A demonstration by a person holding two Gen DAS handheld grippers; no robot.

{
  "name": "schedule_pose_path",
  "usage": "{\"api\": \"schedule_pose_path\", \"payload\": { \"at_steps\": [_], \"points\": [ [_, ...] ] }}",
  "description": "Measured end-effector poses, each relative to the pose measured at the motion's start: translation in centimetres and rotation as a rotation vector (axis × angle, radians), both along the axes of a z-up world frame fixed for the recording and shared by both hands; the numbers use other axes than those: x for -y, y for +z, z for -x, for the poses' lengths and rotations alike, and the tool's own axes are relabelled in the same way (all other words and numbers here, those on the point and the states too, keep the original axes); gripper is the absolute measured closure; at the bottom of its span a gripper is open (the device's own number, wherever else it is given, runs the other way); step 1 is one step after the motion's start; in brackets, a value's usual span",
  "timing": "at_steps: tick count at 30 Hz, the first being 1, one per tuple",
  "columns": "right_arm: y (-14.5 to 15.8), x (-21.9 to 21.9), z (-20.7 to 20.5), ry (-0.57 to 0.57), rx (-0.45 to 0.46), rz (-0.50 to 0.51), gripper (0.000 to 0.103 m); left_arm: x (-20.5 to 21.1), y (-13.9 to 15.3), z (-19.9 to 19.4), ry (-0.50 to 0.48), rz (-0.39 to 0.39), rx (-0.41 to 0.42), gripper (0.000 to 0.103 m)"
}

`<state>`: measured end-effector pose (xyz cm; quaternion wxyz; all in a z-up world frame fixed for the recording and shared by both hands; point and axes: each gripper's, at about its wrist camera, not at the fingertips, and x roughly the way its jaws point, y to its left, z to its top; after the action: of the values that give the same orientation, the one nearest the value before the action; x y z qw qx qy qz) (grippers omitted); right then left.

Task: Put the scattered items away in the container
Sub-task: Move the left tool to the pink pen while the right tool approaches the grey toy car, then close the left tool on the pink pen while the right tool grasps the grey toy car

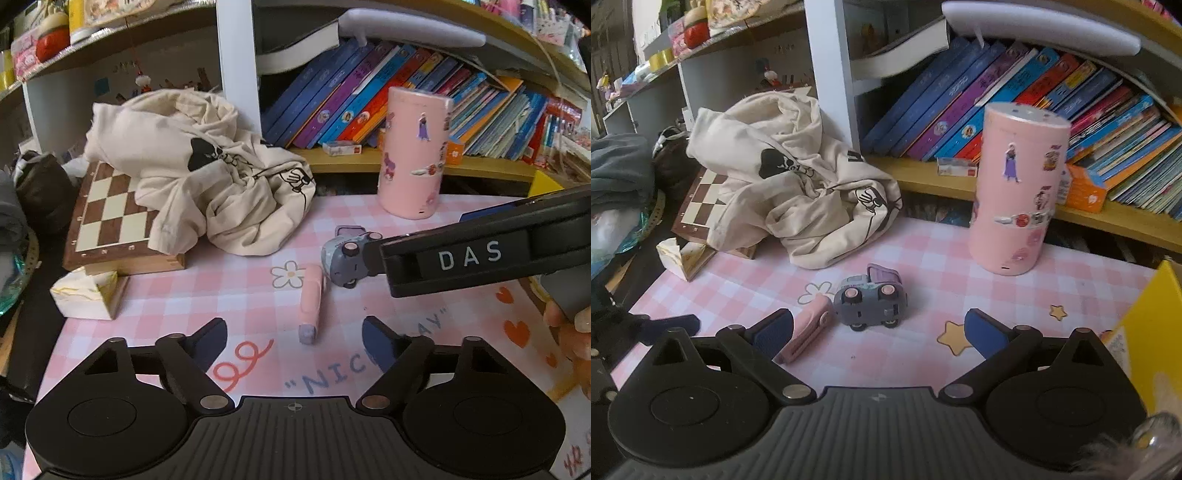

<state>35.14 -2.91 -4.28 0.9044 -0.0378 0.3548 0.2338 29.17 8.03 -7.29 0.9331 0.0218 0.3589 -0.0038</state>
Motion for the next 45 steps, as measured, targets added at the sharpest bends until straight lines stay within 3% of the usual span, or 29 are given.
{"api": "schedule_pose_path", "payload": {
  "at_steps": [11,17,20,22,24,45],
  "points": [
    [-1.2,-1.1,-3.6,0.025,-0.03,-0.015,0.002,-0.4,-3.1,-4.1,0.035,0.055,-0.069,0.045],
    [-2.0,-1.6,-4.6,0.035,-0.046,-0.016,0.002,-0.9,-3.6,-5.0,0.054,0.055,-0.058,0.055],
    [-2.3,-1.8,-5.0,0.034,-0.053,-0.015,0.002,-0.8,-3.7,-5.0,0.05,0.023,-0.044,0.068],
    [-2.5,-2.0,-5.2,0.036,-0.055,-0.015,0.002,-0.9,-3.7,-4.9,0.045,0.013,-0.036,0.083],
    [-2.5,-2.2,-5.3,0.041,-0.054,-0.013,0.002,-1.2,-3.7,-4.6,0.047,0.006,-0.035,0.089],
    [-4.2,-4.2,-5.8,0.126,-0.035,0.065,0.003,-3.3,-3.3,-2.0,0.102,0.019,-0.058,0.089]
  ]
}}
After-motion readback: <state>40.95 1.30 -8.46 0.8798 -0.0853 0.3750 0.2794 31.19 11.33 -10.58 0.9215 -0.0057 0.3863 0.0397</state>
